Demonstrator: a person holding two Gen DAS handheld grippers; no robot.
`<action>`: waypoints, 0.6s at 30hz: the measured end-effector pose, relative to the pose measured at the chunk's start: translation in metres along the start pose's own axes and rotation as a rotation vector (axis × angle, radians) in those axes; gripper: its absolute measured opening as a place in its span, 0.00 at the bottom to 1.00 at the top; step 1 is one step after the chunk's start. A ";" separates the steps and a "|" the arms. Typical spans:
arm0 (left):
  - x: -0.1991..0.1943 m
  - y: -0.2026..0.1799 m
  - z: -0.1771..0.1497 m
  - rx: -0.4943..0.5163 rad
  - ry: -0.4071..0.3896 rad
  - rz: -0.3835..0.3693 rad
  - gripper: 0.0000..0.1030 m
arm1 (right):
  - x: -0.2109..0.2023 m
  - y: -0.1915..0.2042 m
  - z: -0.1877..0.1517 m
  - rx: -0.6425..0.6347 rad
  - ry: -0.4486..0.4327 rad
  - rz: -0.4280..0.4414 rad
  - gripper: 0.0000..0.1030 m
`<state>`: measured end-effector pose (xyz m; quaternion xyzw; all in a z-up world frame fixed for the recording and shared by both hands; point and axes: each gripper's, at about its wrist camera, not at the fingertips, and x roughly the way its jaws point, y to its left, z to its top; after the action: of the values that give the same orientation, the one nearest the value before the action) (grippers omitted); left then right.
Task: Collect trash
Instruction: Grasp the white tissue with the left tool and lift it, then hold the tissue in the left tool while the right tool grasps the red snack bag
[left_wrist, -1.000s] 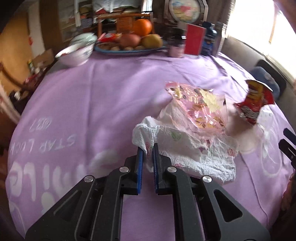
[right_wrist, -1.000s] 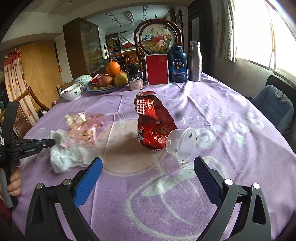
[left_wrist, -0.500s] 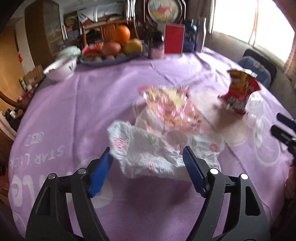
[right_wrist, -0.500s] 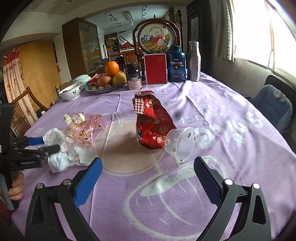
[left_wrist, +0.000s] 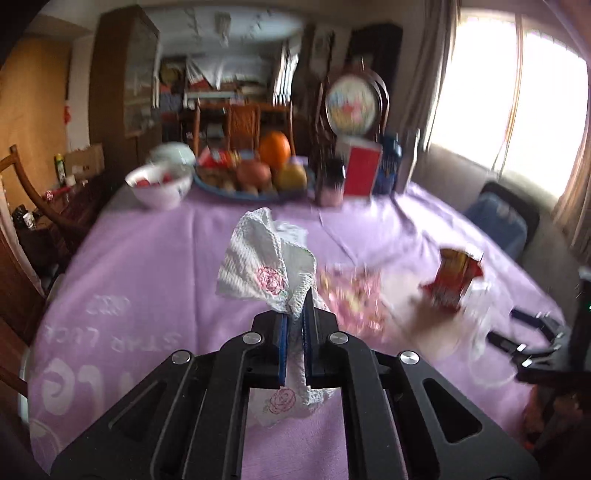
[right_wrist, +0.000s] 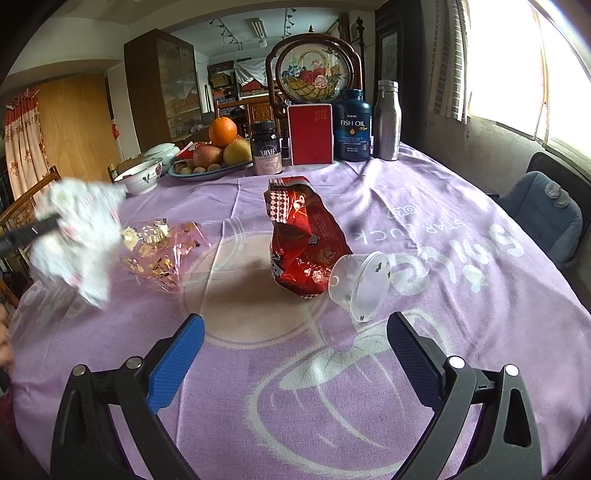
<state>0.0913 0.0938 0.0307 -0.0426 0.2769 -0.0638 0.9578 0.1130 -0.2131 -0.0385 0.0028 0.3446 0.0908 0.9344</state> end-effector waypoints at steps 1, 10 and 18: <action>0.000 0.000 0.001 -0.003 -0.004 0.004 0.08 | 0.001 0.000 0.000 -0.001 0.005 -0.002 0.94; 0.024 -0.013 -0.009 0.038 0.118 -0.004 0.08 | 0.025 -0.020 0.039 0.128 0.043 0.031 0.94; 0.019 -0.005 -0.005 -0.003 0.103 -0.025 0.08 | 0.030 -0.030 0.068 0.151 -0.006 0.005 0.94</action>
<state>0.1035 0.0856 0.0170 -0.0442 0.3255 -0.0776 0.9413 0.1841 -0.2340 -0.0084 0.0746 0.3475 0.0668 0.9323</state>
